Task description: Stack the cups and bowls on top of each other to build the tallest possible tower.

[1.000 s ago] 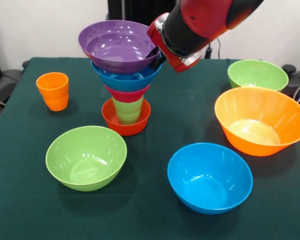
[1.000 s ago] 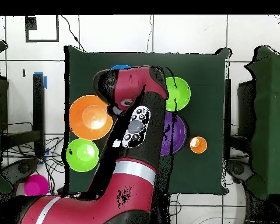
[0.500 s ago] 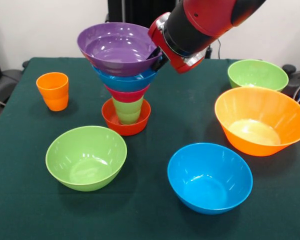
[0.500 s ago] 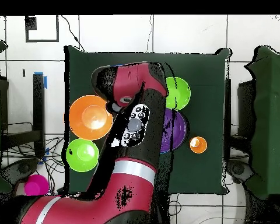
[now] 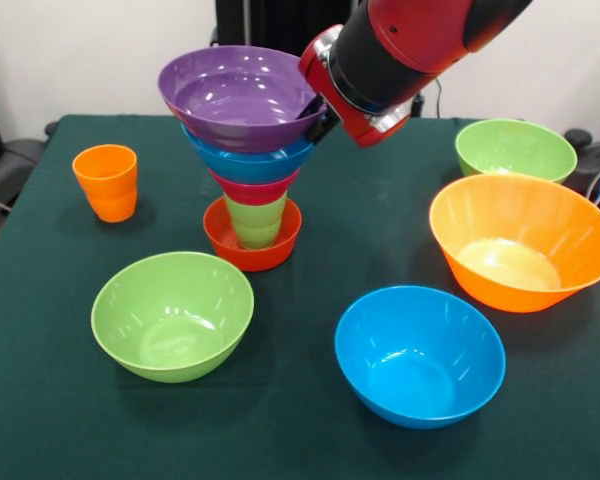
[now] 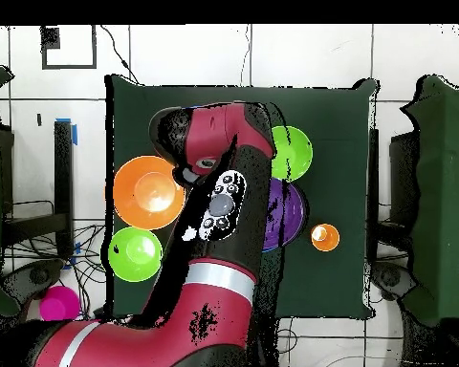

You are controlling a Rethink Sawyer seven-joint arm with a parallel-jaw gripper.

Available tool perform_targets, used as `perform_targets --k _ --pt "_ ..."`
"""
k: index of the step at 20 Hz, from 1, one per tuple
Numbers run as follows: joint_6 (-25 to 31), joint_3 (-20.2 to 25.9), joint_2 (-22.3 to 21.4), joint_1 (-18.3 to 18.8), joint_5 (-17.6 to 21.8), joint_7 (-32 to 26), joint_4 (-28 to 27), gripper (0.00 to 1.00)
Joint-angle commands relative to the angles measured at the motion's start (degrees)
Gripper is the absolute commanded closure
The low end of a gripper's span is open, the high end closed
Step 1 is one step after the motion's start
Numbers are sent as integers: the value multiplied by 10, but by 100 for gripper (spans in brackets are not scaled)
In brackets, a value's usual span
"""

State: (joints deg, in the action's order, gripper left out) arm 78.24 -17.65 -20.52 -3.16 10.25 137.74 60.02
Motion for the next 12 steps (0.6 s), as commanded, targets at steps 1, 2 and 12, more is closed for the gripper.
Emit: perform_targets --k 1,2,12 --pt "27 68 8 11 -17 -19 0 100" --pt "27 69 8 11 -20 -19 2 100" --pt "5 62 3 3 -19 -17 23 100"
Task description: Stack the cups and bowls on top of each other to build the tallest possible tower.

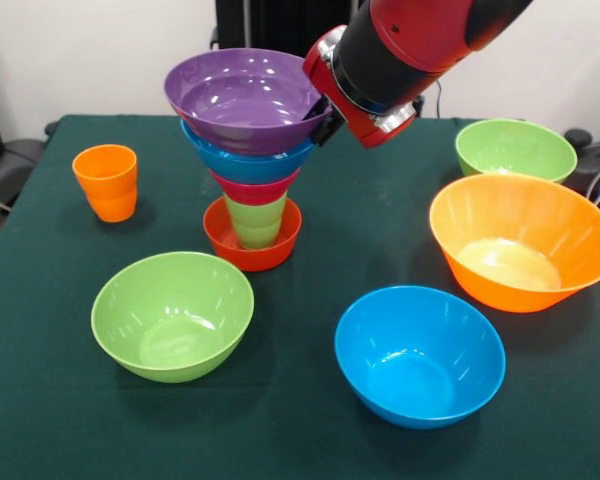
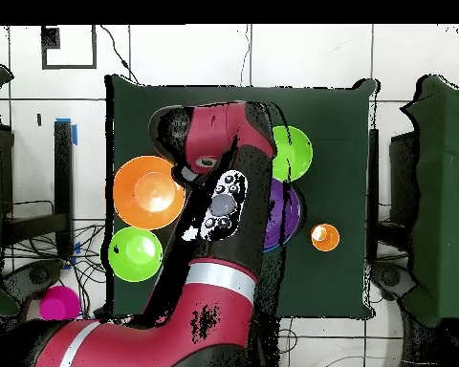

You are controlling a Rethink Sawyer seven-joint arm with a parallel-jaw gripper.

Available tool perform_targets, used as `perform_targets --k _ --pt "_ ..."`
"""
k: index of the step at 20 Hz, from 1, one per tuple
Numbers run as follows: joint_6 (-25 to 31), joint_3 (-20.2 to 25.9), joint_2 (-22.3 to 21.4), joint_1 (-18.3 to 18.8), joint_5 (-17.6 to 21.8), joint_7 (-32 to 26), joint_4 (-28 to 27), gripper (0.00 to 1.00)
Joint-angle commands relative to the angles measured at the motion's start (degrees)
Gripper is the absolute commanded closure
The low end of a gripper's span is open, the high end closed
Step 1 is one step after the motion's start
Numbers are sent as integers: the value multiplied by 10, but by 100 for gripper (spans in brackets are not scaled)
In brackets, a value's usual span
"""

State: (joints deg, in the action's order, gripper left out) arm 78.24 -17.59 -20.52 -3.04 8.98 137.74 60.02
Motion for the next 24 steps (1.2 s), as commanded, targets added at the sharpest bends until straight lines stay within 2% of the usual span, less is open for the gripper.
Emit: perform_targets --k 1,24 --pt "1 61 2 1 -6 -16 26 100" --pt "1 50 3 -4 3 -9 40 100"
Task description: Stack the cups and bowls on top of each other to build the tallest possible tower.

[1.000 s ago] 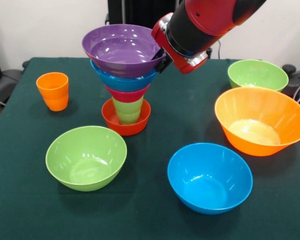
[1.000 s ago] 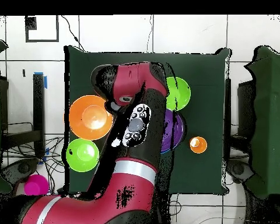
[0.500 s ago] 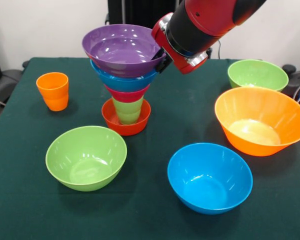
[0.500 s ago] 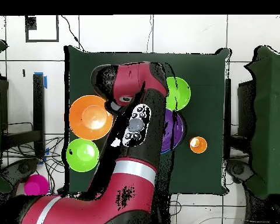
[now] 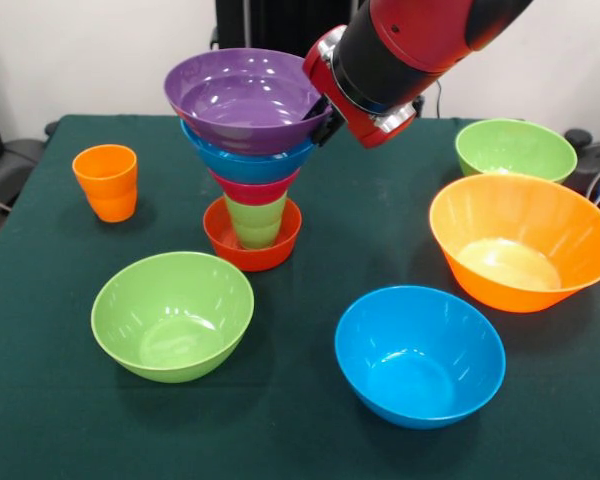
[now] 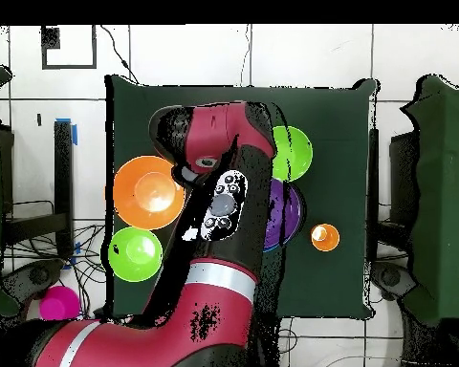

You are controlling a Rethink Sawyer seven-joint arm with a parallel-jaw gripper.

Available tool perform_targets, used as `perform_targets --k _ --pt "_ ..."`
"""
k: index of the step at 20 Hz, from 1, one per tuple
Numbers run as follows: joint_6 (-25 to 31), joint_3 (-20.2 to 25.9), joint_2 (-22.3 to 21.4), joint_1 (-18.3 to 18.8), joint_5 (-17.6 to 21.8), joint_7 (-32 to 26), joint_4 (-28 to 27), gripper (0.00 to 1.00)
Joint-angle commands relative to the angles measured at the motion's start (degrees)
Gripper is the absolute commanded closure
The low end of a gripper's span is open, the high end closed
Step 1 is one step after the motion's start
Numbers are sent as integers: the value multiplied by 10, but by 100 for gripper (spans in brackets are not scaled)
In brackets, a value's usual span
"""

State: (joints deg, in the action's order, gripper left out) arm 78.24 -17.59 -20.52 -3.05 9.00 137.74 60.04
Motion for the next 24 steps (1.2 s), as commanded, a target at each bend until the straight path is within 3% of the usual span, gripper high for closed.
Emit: perform_targets --k 1,10,24 --pt "1 50 4 -3 4 -11 37 100" --pt "-5 53 5 2 4 -17 36 100" --pt "-59 62 11 12 1 -16 47 100"
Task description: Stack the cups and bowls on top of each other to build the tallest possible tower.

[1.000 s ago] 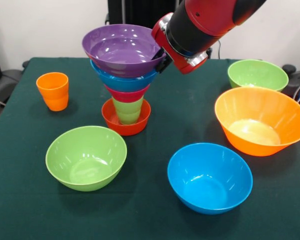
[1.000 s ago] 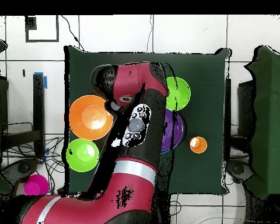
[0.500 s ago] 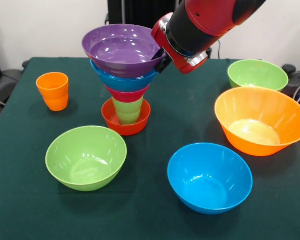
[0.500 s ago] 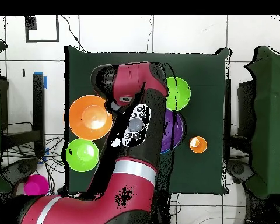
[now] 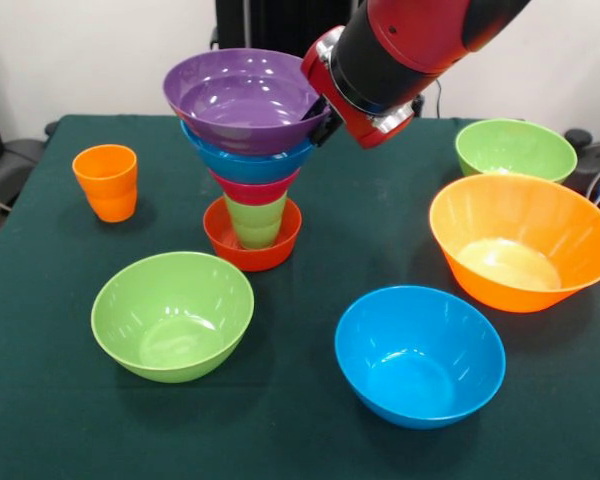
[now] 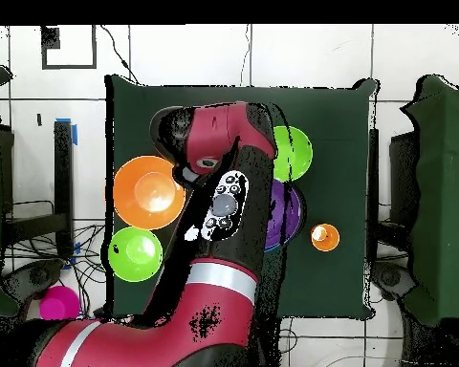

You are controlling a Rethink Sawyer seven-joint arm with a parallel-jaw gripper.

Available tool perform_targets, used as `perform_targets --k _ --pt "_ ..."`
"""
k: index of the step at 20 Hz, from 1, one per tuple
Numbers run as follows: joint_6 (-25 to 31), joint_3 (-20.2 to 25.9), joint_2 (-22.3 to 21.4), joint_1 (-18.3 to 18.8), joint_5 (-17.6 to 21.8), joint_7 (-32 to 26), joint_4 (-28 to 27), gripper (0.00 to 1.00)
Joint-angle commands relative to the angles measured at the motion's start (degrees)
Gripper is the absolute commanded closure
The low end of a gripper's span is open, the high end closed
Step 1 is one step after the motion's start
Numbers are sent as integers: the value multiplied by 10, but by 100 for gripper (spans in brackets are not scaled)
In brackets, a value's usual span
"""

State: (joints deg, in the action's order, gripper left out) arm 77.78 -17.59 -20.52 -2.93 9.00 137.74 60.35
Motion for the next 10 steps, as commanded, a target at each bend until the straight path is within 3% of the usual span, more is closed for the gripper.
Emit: perform_targets --k 1,10 --pt "-58 63 10 11 1 -15 45 100" --pt "-91 66 9 13 -7 -9 61 100"
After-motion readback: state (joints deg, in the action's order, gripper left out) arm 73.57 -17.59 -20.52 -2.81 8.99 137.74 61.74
